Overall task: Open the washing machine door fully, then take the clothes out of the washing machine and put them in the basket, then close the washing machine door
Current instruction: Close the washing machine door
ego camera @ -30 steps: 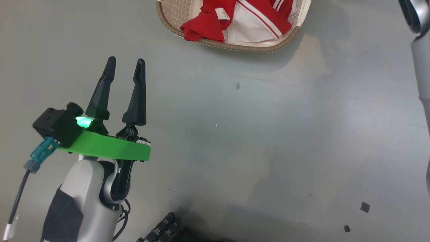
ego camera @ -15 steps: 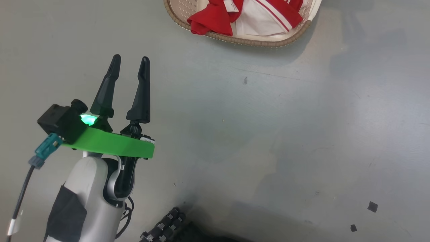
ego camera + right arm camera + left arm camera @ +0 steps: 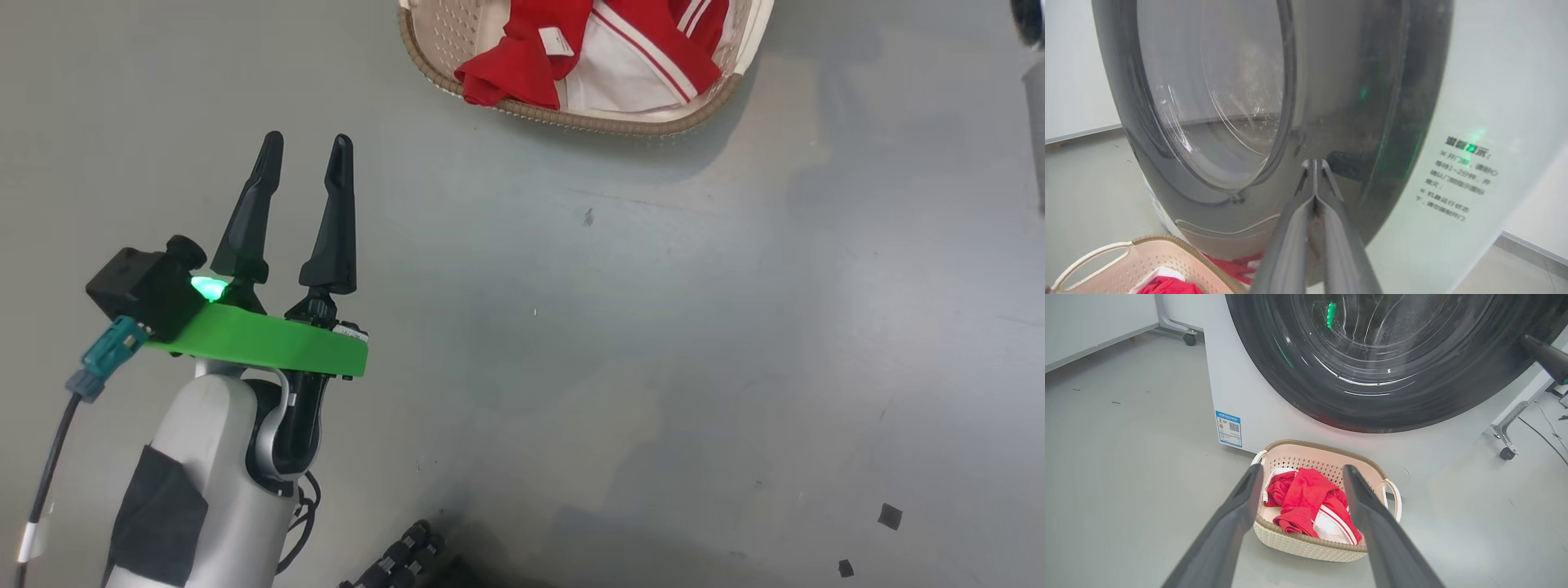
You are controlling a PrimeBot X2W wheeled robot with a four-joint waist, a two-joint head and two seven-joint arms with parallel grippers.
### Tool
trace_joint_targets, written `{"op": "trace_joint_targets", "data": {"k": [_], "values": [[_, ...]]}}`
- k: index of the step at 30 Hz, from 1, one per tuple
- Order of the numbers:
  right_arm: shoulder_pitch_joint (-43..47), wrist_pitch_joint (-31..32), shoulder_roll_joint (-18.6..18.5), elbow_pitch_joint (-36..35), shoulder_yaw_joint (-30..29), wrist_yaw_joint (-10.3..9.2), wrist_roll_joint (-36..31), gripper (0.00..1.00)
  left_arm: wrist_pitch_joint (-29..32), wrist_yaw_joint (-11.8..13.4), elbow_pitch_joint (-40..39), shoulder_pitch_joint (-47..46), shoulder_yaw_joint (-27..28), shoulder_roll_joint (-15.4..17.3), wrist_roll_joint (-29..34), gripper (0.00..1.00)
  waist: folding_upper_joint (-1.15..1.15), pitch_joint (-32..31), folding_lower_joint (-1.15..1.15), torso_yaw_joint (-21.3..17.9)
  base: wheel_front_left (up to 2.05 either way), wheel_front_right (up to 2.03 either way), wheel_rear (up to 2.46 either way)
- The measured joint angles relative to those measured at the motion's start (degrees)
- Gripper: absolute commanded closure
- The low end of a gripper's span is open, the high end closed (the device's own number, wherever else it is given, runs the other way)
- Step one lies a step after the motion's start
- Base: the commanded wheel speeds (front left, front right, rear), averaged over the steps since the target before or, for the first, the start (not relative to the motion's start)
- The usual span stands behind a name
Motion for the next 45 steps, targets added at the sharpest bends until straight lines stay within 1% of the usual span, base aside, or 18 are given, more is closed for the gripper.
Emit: {"op": "trace_joint_targets", "data": {"k": [4, 7, 10, 17, 21, 24, 27, 35, 37, 39, 43, 45], "values": [[5.14, -1.2, 0.04, 1.96, 0.57, 0.19, 0.33, 1.0, 0.0, 0.0, 1.01, 0.0, 0.04, 0.03, 0.22, 0.0, 0.0, -2.13, 0.0, -0.44, 0.0, 0.0, 0.0], [8.64, -1.69, 0.92, 2.47, 1.08, 0.7, 1.07, 1.0, 0.0, 0.0, 1.86, 0.03, 0.3, 0.49, 0.78, 0.0, 0.0, -4.05, 0.0, -0.91, 0.0, 0.0, 0.0], [11.9, -2.12, 1.98, 2.43, 1.74, 0.76, 1.19, 1.0, 0.0, 0.0, 2.38, 0.12, 0.26, 1.26, 1.43, 0.0, 0.0, -6.13, 0.0, -1.6, 0.0, 0.0, 0.0], [20.2, -2.65, 4.89, 0.43, 1.0, 0.63, 4.17, 1.0, 0.0, 0.0, 3.79, 2.18, 0.56, 2.79, 2.0, 0.0, 0.0, -11.17, 0.0, -4.1, 0.0, 0.0, 0.0], [25.1, -2.65, 6.64, -1.4, 1.12, 0.58, 4.8, 1.0, 0.0, 0.0, 4.31, 4.2, 0.83, 3.46, 2.29, 0.0, 0.0, -14.05, 0.0, -6.04, 0.0, 0.0, 0.0], [28.15, -2.65, 7.53, -4.32, 0.52, -0.24, 5.65, 1.0, 0.0, 0.0, 4.86, 5.51, 0.92, 4.01, 3.03, 0.0, 0.0, -16.25, 0.0, -7.64, 0.0, 0.0, 0.0], [30.95, -2.65, 7.81, -6.51, -0.35, -0.52, 6.45, 1.0, 0.0, 0.0, 5.47, 7.23, 1.72, 4.42, 3.58, 0.0, 0.0, -18.58, 0.0, -9.3, 0.0, 0.0, 0.0], [40.49, -2.64, 8.49, -10.46, -2.91, -1.38, 9.01, 1.0, 0.0, 0.0, 6.33, 11.78, 2.16, 4.61, 4.15, 0.0, 0.0, -25.09, -0.01, -13.26, 0.0, 0.0, 0.0], [42.85, -2.64, 8.67, -11.33, -3.38, -1.87, 9.24, 1.0, 0.0, 0.0, 6.38, 13.09, 2.29, 4.63, 4.23, 0.0, 0.0, -26.71, -0.01, -14.13, 0.0, 0.0, 0.0], [45.12, -2.65, 8.9, -12.15, -4.06, -1.88, 9.96, 1.0, 0.0, 0.0, 6.37, 14.25, 2.46, 4.63, 4.47, 0.0, 0.0, -28.23, -0.01, -14.99, 0.0, 0.0, 0.0], [48.84, -2.64, 9.02, -13.78, -4.91, -1.98, 11.1, 1.0, 0.0, 0.0, 6.31, 15.62, 2.57, 4.65, 5.01, 0.0, 0.0, -30.81, -0.01, -16.69, 0.0, 0.0, 0.0], [50.25, -2.64, 9.23, -14.78, -5.5, -2.45, 11.44, 1.0, 0.0, 0.0, 6.25, 16.12, 2.91, 4.65, 5.06, 0.0, 0.0, -31.82, -0.01, -17.49, 0.0, 0.0, 0.0]]}}
